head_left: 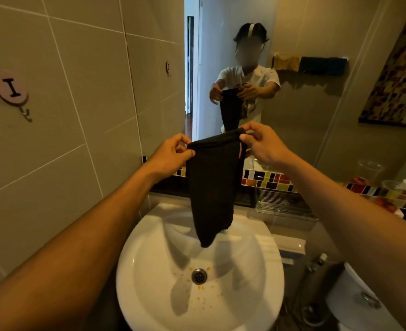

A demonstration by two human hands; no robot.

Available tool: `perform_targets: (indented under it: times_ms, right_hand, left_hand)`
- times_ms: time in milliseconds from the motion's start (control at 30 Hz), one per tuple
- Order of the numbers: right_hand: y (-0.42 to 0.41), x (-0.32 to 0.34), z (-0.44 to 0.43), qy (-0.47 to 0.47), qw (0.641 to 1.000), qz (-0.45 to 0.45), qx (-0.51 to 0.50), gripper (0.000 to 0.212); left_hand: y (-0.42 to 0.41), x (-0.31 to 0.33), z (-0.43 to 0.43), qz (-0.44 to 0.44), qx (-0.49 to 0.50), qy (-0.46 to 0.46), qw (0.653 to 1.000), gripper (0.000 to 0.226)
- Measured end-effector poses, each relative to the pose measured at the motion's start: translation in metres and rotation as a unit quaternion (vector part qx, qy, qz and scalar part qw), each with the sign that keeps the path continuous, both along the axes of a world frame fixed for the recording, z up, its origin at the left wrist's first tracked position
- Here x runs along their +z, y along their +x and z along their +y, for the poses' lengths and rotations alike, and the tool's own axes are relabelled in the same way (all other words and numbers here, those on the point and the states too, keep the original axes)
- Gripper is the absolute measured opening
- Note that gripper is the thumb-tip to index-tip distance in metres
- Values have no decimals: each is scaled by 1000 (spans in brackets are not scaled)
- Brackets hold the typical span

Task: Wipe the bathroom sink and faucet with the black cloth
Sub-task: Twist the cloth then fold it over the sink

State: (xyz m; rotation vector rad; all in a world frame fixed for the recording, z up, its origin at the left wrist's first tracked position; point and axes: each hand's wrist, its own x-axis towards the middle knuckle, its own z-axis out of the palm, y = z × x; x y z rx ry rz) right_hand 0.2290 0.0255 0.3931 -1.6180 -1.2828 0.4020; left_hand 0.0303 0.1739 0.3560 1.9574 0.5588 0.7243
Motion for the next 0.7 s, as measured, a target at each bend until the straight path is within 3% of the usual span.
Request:
perform_targets:
  times_ms: [100,167,233,367,500,633,700]
  right_hand:
    - [-1,2,2,19,1000,9,-2,12]
    - [-3,5,5,24,1000,0,-4,13]
    - [-7,6,9,21,1000,-16,-8,15]
    - [-10,4,14,7,999,-39,-21,14]
    - [1,7,10,22,996,-28,-78,15]
    - [19,-3,1,6,985,37,-168,29]
    - [22,-16,-8,-25,976,130,-175,45]
  left_hand:
    - [1,-10,-5,-52,-25,-157,986,24]
    - [4,-30,-15,-28,-50,-258,964,49]
    - [10,-55,-35,5,-106,-318,942,58]
    - [33,-80,-69,41,-124,-326,936,48]
    - [40,-80,-69,-87,-121,-394,907,38]
    - [45,-70,-73,-112,-121,-413,896,35]
    - [51,-63,-74,-101,-114,-408,900,30]
